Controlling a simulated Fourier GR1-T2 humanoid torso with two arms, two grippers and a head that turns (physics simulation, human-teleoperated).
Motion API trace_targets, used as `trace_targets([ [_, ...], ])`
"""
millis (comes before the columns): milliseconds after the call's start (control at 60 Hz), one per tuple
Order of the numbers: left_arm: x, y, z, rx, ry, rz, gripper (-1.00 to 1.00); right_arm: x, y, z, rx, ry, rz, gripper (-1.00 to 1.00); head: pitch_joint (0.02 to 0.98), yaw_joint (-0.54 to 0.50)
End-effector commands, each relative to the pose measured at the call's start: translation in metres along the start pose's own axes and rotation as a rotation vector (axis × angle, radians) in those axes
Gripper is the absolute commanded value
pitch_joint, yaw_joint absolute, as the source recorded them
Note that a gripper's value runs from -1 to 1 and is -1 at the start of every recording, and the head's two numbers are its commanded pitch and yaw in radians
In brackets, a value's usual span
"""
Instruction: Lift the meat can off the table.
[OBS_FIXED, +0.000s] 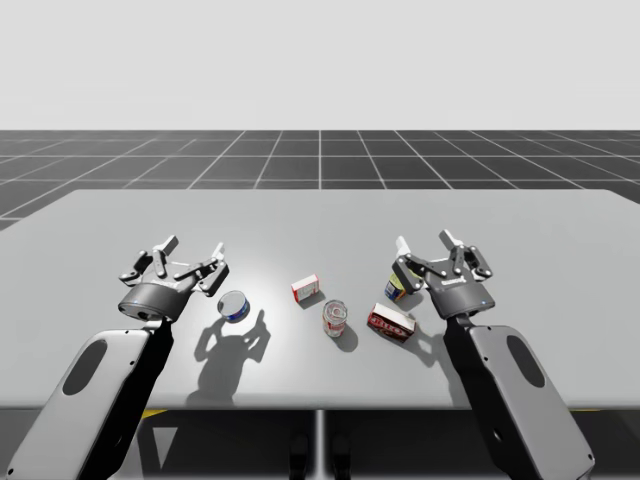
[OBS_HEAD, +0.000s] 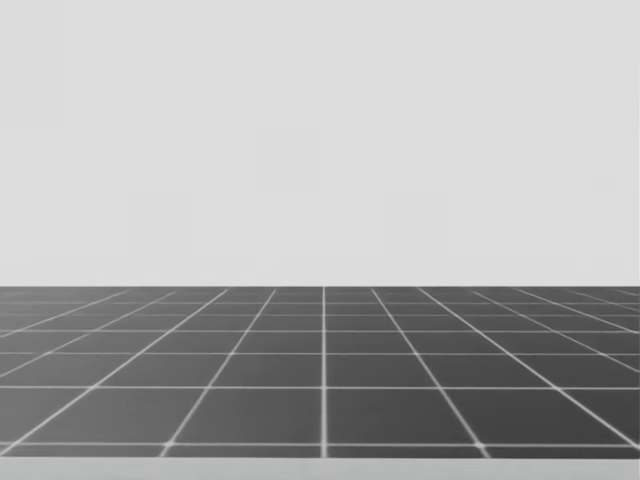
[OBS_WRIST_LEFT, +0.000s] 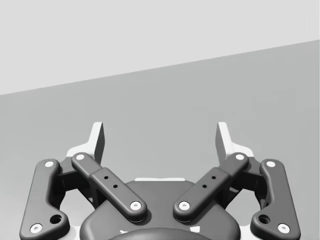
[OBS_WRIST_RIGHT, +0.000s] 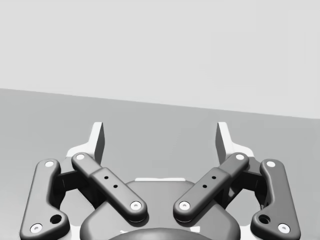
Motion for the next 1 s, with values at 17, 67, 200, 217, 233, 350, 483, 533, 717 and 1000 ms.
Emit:
trace_targets([
  [17, -0.0001, 0.0004, -0.0003, 0.002, -0.001, -0.001, -1.0, -0.0012, -0.0001, 0.0008, -0.046, -0.021, 0.002, -1.0, 0.047, 0.01],
  [67, 0.0, 0.0002, -0.0003, 0.002, -0.004, 0.0, -1.0, -0.0009, -0.0005, 0.0007, -0.003, -0.006, 0.015, -1.0, 0.051, 0.01],
  [200, 0.0, -0.0005, -0.0004, 0.003, -0.009, -0.002, -1.0, -0.0017, -0.0018, -0.0016, 0.025, 0.022, 0.011, -1.0, 0.086, 0.01],
  [217, 0.0, -0.0005, -0.0004, 0.003, -0.009, -0.003, -1.0, -0.0017, -0.0018, -0.0016, 0.022, 0.02, 0.011, -1.0, 0.092, 0.01],
  [233, 0.0, -0.0005, -0.0004, 0.003, -0.009, -0.003, -1.0, -0.0017, -0.0019, -0.0017, 0.022, 0.019, 0.01, -1.0, 0.099, 0.01],
  [350, 0.0003, -0.0006, -0.0003, 0.002, -0.012, -0.002, -1.0, -0.0016, -0.0022, -0.002, 0.021, 0.022, 0.003, -1.0, 0.178, 0.01],
  [483, 0.0008, -0.0008, 0.0002, -0.002, -0.019, 0.002, -1.0, -0.0022, -0.0027, -0.0025, 0.019, 0.024, 0.004, -1.0, 0.284, 0.01],
  [533, 0.0008, -0.0008, 0.0002, -0.002, -0.02, 0.002, -1.0, -0.0024, -0.0029, -0.0026, 0.019, 0.024, 0.005, -1.0, 0.324, 0.01],
  [717, 0.0006, -0.0012, 0.0004, -0.007, -0.022, 0.001, -1.0, -0.0027, -0.0039, -0.003, 0.019, 0.028, 0.005, -1.0, 0.469, -0.01],
  [1000, 0.0014, -0.002, 0.0014, -0.013, -0.023, 0.001, -1.0, -0.0028, -0.0055, -0.0032, 0.015, 0.028, 0.013, -1.0, 0.629, -0.12],
])
